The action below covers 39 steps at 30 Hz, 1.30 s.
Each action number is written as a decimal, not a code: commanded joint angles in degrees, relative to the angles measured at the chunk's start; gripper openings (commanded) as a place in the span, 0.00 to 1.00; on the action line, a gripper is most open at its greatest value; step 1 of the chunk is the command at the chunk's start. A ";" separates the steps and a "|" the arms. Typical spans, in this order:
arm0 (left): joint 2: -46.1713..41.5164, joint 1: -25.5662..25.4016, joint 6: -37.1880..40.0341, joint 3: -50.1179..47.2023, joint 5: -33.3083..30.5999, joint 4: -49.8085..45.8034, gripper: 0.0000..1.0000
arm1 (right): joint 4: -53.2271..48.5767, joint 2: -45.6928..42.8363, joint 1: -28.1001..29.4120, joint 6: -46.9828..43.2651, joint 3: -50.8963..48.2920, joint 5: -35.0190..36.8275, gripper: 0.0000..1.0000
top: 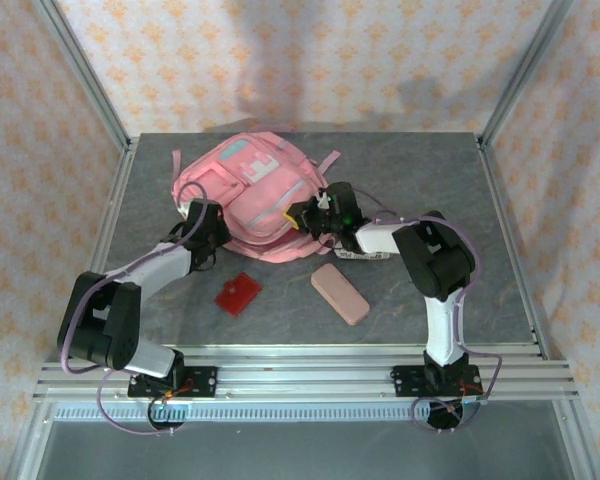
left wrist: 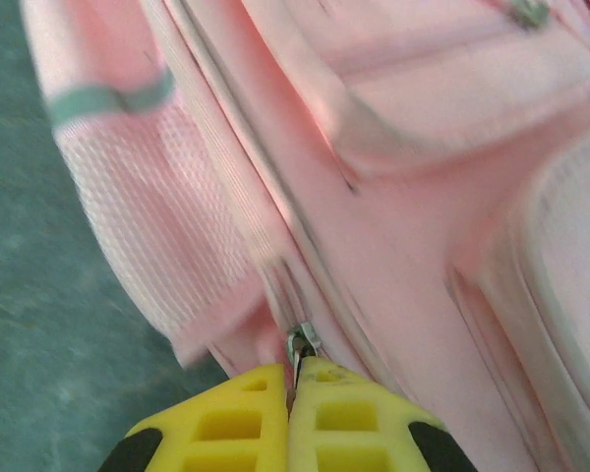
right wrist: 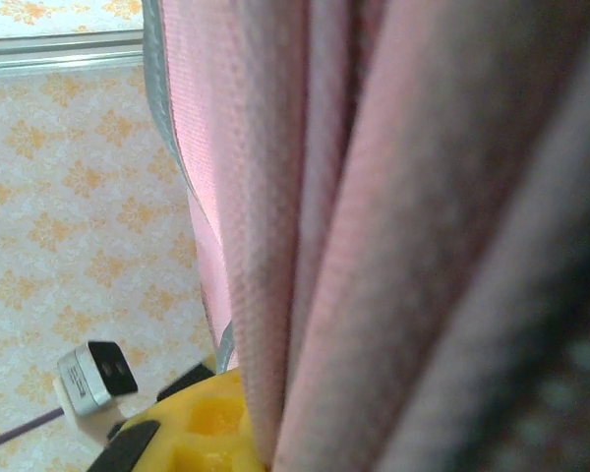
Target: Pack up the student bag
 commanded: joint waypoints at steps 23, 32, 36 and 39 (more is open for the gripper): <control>-11.13 -15.33 14.06 1.79 4.28 -2.61 0.77 | -3.60 -2.01 -0.81 -4.87 14.21 -7.09 0.36; -0.55 -24.59 21.20 7.51 -17.48 -3.07 0.79 | -0.29 -3.78 -0.64 -2.36 12.62 -8.41 0.36; 4.21 -25.38 22.46 10.03 -29.41 -0.54 0.79 | 0.63 -4.43 -0.12 -1.90 12.09 -8.92 0.36; 5.91 -25.30 23.80 11.72 -34.26 1.89 0.69 | 0.98 -4.89 0.12 -1.89 11.32 -9.33 0.36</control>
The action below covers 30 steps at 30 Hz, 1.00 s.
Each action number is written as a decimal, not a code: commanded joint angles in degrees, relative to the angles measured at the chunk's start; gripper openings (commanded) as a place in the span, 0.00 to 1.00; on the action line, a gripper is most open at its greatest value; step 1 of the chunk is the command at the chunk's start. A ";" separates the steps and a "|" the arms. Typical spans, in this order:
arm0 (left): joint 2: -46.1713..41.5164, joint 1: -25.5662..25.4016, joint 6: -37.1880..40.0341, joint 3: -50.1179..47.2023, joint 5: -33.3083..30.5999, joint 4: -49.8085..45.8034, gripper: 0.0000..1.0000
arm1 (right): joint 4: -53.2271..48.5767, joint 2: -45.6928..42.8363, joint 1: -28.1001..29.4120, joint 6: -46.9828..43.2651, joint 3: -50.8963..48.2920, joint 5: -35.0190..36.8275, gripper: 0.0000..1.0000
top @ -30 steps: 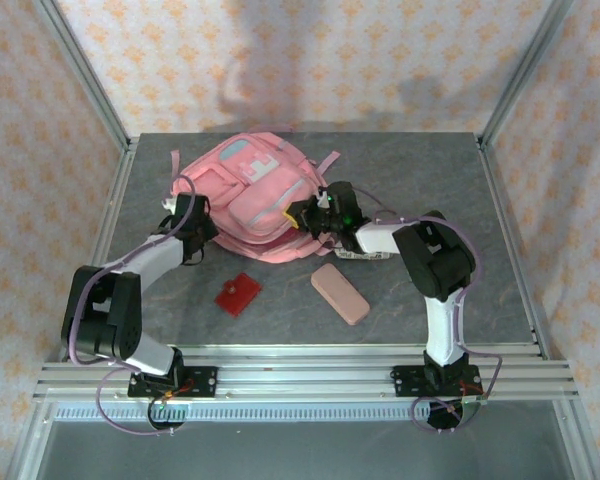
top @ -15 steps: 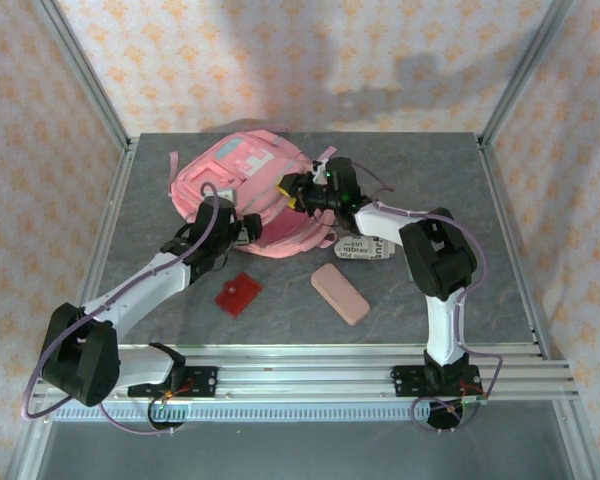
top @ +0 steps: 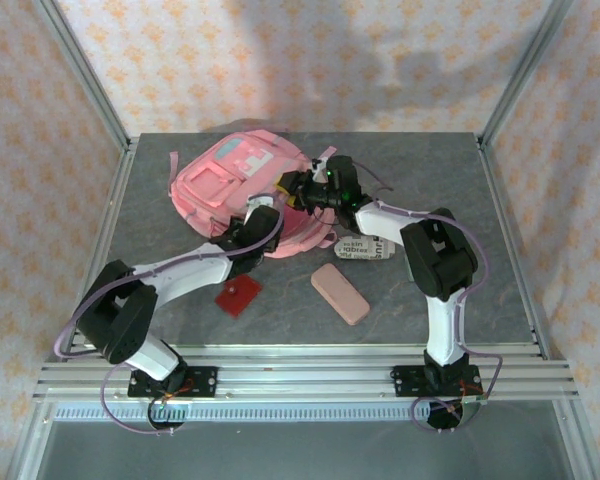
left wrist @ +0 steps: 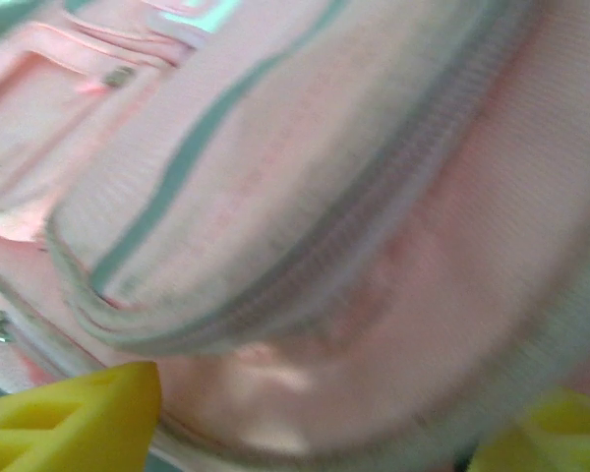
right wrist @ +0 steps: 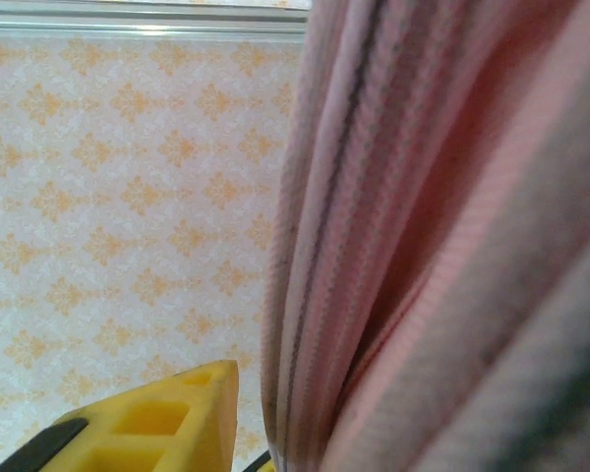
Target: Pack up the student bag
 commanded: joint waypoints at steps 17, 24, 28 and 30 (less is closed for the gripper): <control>-2.46 6.67 9.20 12.02 -11.07 1.86 0.00 | -23.41 -17.30 -3.59 -22.22 -9.99 6.87 0.57; -2.84 7.81 10.25 13.73 -10.85 3.09 0.00 | -43.82 -27.71 -4.20 -35.19 -16.97 23.86 0.74; -2.48 8.21 9.23 14.41 -9.02 1.84 0.00 | -49.91 -33.52 -4.03 -37.32 -21.89 28.71 0.77; -2.36 8.23 8.71 14.55 -7.59 0.97 0.00 | -52.22 -36.97 -3.74 -38.03 -24.32 30.86 0.77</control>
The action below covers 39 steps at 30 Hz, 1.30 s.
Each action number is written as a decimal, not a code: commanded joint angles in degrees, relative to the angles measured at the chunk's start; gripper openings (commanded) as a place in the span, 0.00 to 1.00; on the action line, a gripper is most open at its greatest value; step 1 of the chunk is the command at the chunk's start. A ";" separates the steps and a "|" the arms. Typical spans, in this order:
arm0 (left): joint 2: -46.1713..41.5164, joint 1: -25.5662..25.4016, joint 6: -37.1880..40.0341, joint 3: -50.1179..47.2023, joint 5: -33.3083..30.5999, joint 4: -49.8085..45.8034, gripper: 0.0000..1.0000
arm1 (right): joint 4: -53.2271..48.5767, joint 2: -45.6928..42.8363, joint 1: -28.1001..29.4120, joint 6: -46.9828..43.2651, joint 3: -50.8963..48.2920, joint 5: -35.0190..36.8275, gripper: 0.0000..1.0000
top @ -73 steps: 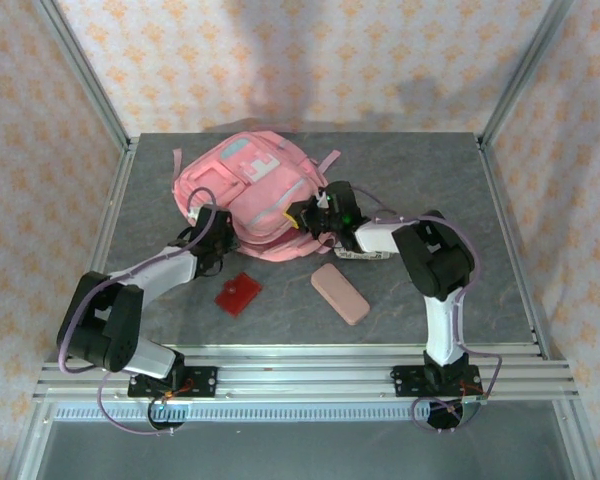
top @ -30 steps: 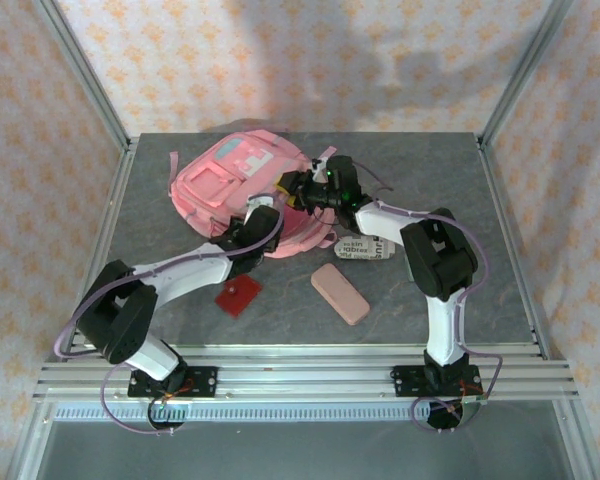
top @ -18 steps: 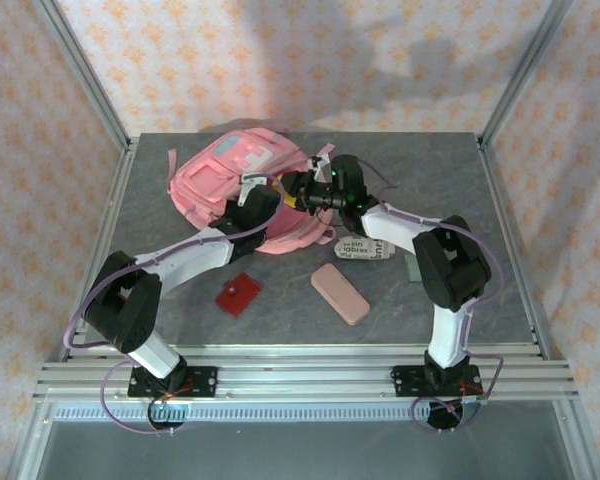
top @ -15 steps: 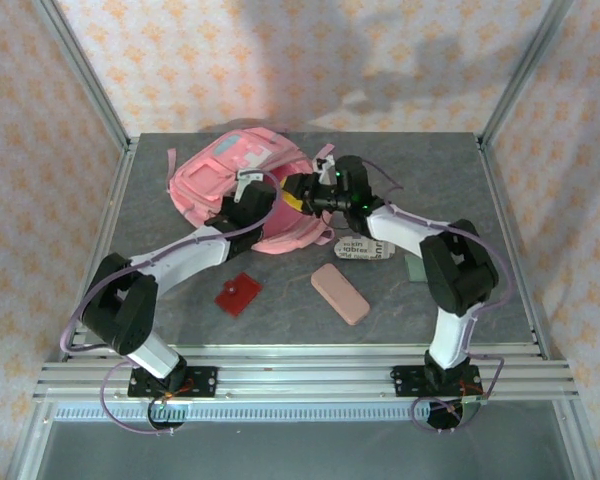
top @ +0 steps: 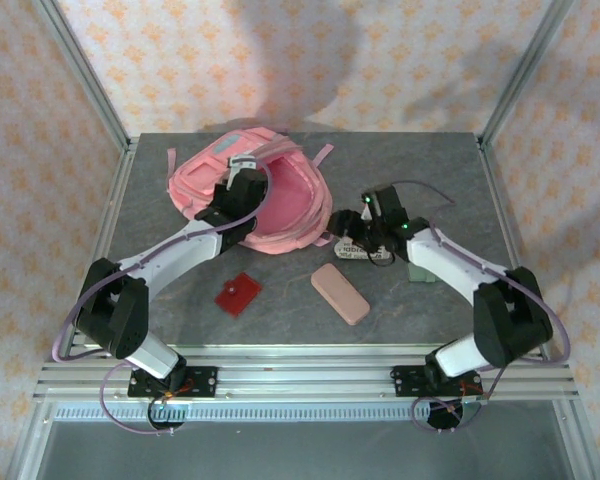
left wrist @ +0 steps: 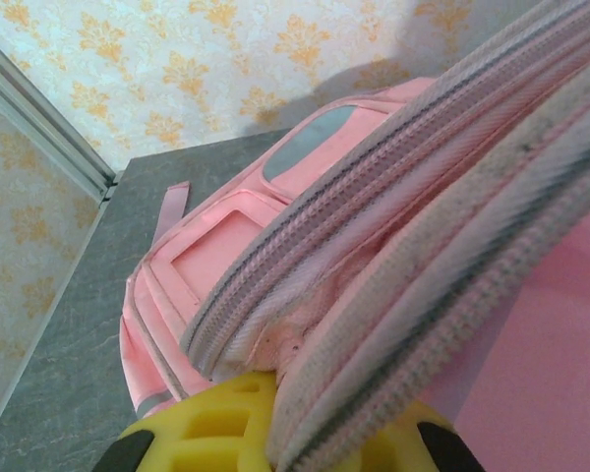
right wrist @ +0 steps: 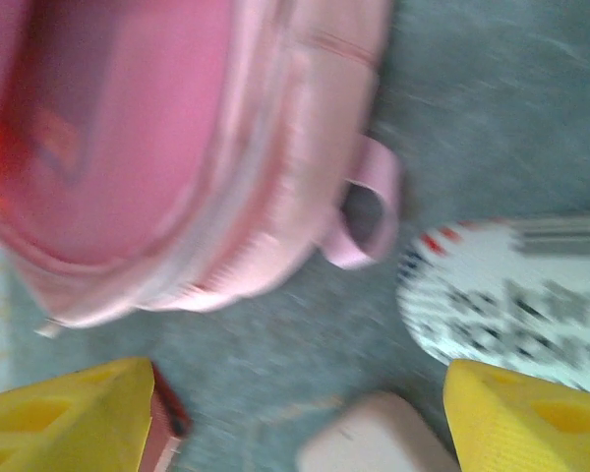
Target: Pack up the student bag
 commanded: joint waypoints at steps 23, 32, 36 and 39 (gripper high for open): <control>-1.66 0.84 -5.18 2.43 6.16 -1.38 0.00 | -9.80 -11.55 15.55 -1.20 -17.86 10.25 0.78; -1.17 0.94 -5.62 2.43 7.07 -1.37 0.00 | -10.71 -4.92 26.10 2.22 -15.43 19.13 0.77; -0.86 1.08 -5.95 2.52 7.59 -1.46 0.00 | -12.45 0.71 30.11 4.85 -13.39 25.25 0.76; -1.03 1.11 -6.19 2.61 7.92 -1.54 0.00 | -12.14 3.64 32.27 5.62 -12.11 26.72 0.73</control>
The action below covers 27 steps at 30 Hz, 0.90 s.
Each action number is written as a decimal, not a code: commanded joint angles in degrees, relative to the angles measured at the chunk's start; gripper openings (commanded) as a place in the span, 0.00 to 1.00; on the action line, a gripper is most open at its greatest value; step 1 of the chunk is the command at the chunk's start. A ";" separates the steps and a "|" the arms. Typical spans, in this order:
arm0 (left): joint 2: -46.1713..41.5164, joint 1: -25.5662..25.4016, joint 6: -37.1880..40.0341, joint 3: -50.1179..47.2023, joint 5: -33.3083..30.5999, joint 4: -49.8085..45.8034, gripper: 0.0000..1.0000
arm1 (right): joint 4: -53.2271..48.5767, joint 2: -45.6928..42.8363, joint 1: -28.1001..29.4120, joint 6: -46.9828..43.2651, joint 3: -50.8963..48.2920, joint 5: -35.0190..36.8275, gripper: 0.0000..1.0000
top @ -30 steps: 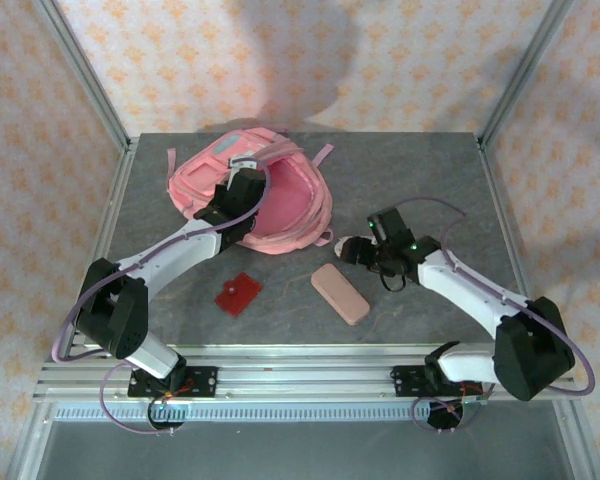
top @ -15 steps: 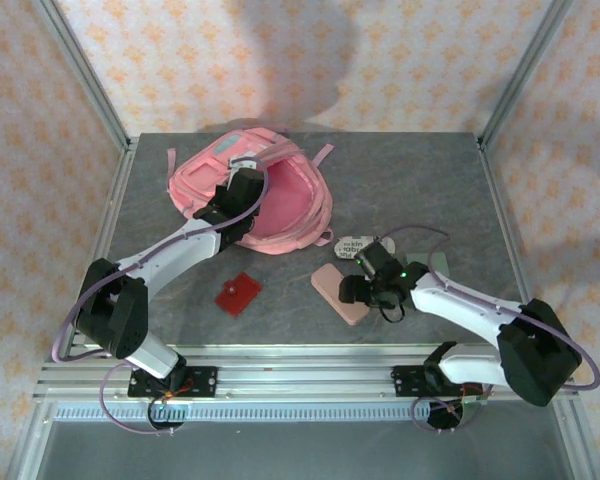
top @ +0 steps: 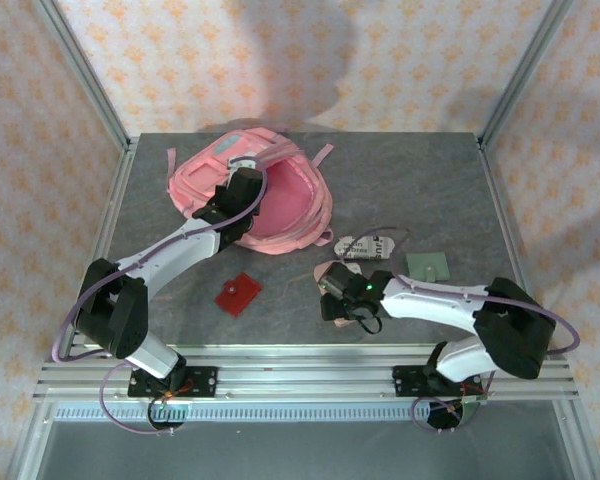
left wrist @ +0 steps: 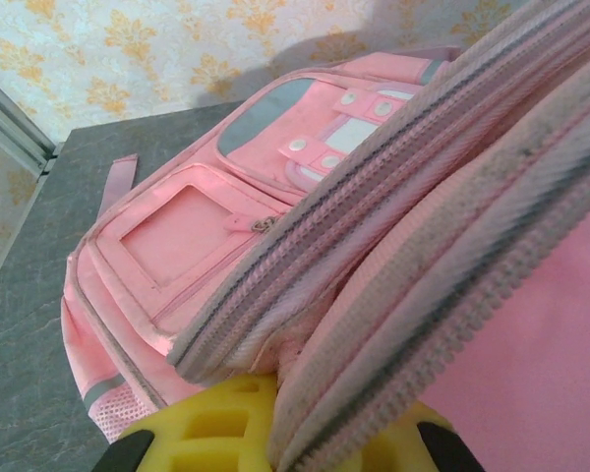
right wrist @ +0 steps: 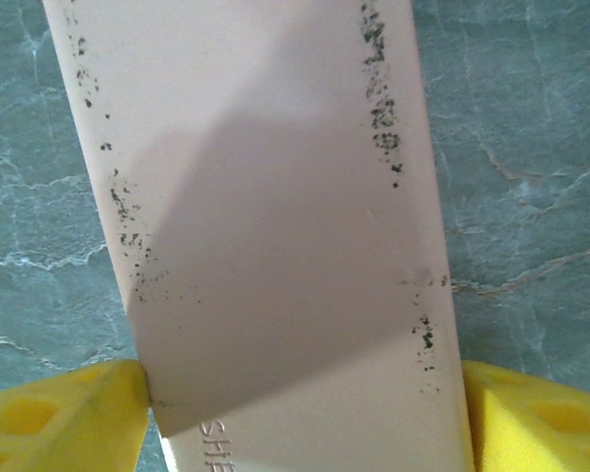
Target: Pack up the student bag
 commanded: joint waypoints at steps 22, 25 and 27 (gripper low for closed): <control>-5.60 0.67 -2.46 0.24 3.50 2.96 0.00 | -2.21 -5.64 1.69 -3.75 8.08 6.72 0.19; -6.56 0.65 -2.84 -0.26 3.99 3.30 0.00 | -2.20 -5.82 0.00 -6.12 11.40 6.51 0.19; -7.26 0.66 -2.90 -0.77 4.59 3.82 0.00 | -1.35 -5.21 -1.54 -8.24 13.74 5.58 0.18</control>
